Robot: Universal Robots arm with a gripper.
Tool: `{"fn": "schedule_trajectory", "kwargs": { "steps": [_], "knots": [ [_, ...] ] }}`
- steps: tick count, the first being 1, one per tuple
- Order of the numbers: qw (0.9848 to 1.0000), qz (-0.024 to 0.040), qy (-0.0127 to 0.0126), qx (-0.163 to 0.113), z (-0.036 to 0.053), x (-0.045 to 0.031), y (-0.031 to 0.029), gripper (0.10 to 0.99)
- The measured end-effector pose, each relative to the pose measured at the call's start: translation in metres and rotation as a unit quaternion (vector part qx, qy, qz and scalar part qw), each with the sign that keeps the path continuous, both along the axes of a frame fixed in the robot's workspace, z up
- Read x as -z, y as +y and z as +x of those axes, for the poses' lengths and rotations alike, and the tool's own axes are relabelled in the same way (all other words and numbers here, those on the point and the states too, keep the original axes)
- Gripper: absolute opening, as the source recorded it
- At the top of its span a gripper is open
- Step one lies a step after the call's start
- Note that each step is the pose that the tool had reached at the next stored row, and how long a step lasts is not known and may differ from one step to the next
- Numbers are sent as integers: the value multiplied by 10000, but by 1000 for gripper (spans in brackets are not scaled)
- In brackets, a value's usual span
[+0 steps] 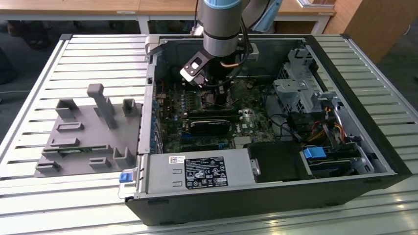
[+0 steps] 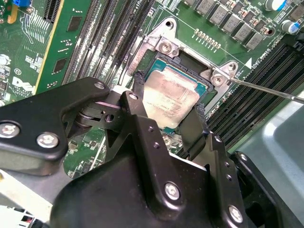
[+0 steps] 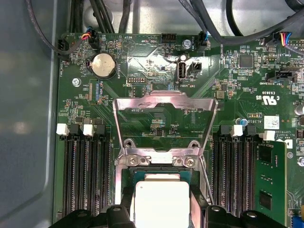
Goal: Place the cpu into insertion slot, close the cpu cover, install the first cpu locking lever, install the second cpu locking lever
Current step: 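Place the cpu into insertion slot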
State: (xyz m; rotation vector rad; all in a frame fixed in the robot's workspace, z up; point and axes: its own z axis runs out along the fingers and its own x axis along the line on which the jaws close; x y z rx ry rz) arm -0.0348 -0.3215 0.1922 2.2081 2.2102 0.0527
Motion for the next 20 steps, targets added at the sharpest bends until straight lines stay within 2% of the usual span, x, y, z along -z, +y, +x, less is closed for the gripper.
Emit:
{"fn": "schedule_trajectory", "kwargs": {
  "steps": [10, 11, 20],
  "knots": [
    [10000, 2, -1, 0, 0, 3, 1, 553],
    [10000, 2, -1, 0, 0, 3, 0, 620],
    [10000, 1, 0, 0, 0, -24, 1, 620]
  ]
}}
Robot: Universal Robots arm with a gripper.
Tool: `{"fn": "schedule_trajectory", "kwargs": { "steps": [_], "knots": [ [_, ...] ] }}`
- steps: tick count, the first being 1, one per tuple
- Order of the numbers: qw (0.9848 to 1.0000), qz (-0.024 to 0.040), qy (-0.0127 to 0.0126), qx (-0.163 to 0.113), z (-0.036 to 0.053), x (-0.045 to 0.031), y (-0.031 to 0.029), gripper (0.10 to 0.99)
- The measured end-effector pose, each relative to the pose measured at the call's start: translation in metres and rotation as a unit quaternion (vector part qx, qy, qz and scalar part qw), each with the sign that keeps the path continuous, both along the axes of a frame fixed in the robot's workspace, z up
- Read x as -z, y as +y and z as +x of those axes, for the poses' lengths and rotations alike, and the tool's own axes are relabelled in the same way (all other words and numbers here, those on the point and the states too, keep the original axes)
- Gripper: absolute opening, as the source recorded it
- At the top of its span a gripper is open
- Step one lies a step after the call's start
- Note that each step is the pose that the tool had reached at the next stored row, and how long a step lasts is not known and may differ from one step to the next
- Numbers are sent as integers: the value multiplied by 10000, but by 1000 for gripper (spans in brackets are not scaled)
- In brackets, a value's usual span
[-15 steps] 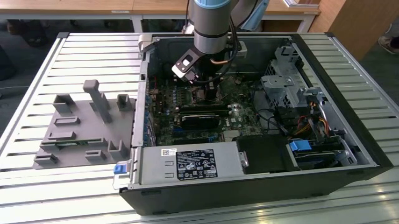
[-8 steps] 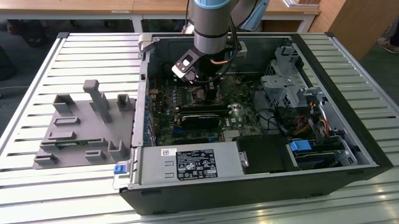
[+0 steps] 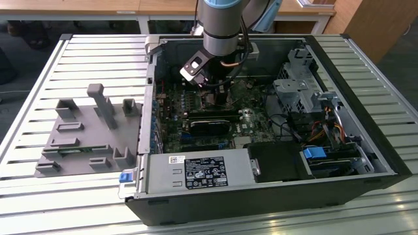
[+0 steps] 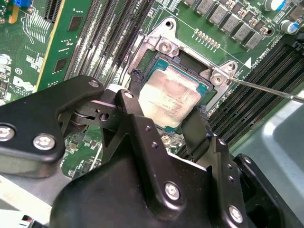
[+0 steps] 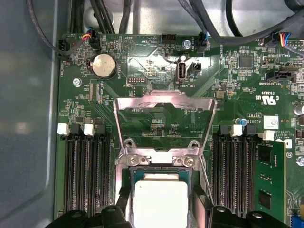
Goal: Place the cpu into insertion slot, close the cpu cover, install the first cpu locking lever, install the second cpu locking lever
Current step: 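Place the cpu into insertion slot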
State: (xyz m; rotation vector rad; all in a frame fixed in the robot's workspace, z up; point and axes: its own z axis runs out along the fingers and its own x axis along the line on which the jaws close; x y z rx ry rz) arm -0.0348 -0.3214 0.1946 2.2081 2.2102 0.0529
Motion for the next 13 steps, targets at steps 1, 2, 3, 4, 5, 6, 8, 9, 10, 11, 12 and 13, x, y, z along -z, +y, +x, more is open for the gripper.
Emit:
{"fn": "schedule_trajectory", "kwargs": {
  "steps": [1, 2, 3, 4, 5, 6, 8, 9, 10, 11, 12, 13],
  "knots": [
    [10000, 0, 0, 0, 0, -11, 0, 620],
    [10000, 0, 0, 0, 0, -26, 0, 620],
    [10000, 0, 0, 0, 0, -40, 0, 620],
    [10000, 0, 0, 0, 0, -48, 0, 620],
    [10000, 0, 0, 1, 0, -54, 0, 620],
    [10000, 0, 0, 3, 0, -59, 0, 620],
    [10000, 0, 0, 4, 0, -76, 0, 620],
    [10000, 0, 0, 5, 0, -80, 0, 620],
    [10000, 0, 0, 6, 0, -88, 0, 620],
    [10000, 0, 0, 6, 1, -97, 0, 620],
    [10000, 0, 0, 6, 1, -105, 0, 604],
    [10000, 0, 0, 6, 1, -112, 0, 604]
  ]
}}
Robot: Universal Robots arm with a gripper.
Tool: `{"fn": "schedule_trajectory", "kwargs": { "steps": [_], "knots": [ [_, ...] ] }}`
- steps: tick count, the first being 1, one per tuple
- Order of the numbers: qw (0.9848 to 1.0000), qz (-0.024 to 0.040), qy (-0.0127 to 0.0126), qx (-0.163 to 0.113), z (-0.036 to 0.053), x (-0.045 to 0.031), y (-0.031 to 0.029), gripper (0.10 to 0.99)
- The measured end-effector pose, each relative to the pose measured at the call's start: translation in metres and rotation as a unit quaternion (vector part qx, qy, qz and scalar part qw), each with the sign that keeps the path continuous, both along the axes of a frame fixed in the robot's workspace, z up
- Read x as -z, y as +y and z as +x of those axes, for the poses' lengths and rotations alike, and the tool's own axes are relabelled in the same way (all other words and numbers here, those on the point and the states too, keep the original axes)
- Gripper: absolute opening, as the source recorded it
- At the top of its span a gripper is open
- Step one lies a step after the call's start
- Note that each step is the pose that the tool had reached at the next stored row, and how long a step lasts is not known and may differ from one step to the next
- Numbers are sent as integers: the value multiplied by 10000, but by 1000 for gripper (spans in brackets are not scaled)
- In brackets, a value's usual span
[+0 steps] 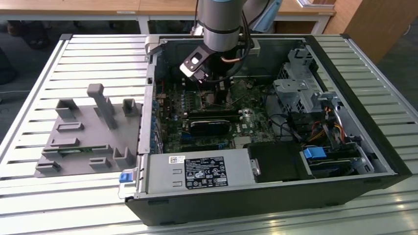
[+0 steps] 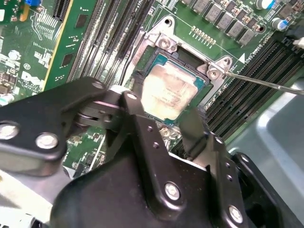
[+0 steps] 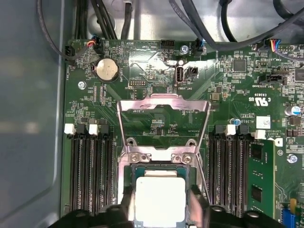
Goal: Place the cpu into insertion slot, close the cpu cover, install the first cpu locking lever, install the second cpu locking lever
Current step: 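Place the cpu into insertion slot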
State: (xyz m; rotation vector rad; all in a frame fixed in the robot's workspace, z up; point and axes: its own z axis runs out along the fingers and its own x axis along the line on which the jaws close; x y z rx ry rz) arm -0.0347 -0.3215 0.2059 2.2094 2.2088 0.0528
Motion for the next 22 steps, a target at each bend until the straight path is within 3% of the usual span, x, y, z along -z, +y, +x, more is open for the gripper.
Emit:
{"fn": "schedule_trajectory", "kwargs": {
  "steps": [1, 2, 4, 5, 7, 8, 11, 22],
  "knots": [
    [10000, 0, 0, 0, 0, -7, 0, 541],
    [10000, 0, 0, 0, 0, -13, 0, 541],
    [10000, 0, 1, 1, 1, -26, 0, 424],
    [10000, 0, 2, 1, 1, -32, 0, 424],
    [10000, 0, 3, 1, 1, -43, 0, 306],
    [10000, 0, 3, 1, 1, -49, 0, 306],
    [10000, 0, 5, 1, 2, -61, 0, 129],
    [10000, 0, 8, 3, 2, -91, 0, 106]
  ]
}}
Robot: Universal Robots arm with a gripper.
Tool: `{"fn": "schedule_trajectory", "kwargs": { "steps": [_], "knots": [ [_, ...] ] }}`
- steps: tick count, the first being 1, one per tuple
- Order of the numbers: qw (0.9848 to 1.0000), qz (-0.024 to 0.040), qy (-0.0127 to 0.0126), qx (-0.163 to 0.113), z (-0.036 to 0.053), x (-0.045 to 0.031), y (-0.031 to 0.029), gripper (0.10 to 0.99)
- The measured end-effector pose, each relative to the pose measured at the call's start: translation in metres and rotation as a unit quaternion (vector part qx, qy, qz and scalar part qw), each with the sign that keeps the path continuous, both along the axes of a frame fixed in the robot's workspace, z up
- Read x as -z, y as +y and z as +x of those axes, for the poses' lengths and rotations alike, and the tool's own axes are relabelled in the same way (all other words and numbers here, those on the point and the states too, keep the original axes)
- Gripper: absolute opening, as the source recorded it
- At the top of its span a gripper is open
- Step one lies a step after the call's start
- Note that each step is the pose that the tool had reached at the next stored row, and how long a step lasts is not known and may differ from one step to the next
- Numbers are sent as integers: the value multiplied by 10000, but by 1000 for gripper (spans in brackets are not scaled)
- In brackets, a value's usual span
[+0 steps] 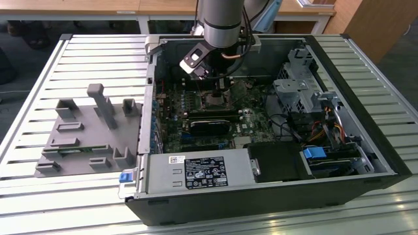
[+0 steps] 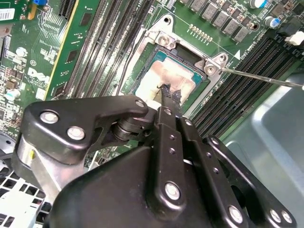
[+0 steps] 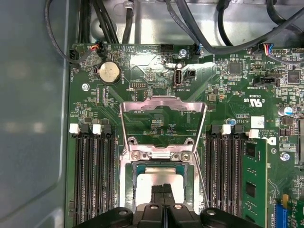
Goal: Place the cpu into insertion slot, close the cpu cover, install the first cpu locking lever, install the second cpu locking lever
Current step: 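Place the cpu into insertion slot, then close the cpu cover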
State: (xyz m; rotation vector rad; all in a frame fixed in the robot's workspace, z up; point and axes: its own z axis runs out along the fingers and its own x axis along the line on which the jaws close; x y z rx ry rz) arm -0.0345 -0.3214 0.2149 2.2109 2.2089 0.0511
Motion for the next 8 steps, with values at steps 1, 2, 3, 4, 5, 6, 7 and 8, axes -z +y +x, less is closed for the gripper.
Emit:
{"fn": "schedule_trajectory", "kwargs": {
  "steps": [1, 2, 3, 4, 5, 6, 7, 8],
  "knots": [
    [10000, 0, 0, 0, 0, -1, 0, 106],
    [10000, 1, -1, 0, 0, -2, 0, 106],
    [10000, 1, -1, 0, 0, -3, 0, 106],
    [10000, 0, 0, 0, 0, -5, 0, 106],
    [10000, 0, 0, 0, 0, -8, 0, 106],
    [10000, 0, 0, 0, 0, -12, 0, 106],
    [10000, 0, 0, 1, 0, -15, 0, 106],
    [10000, 0, 0, 1, 0, -19, 0, 106]
  ]
}}
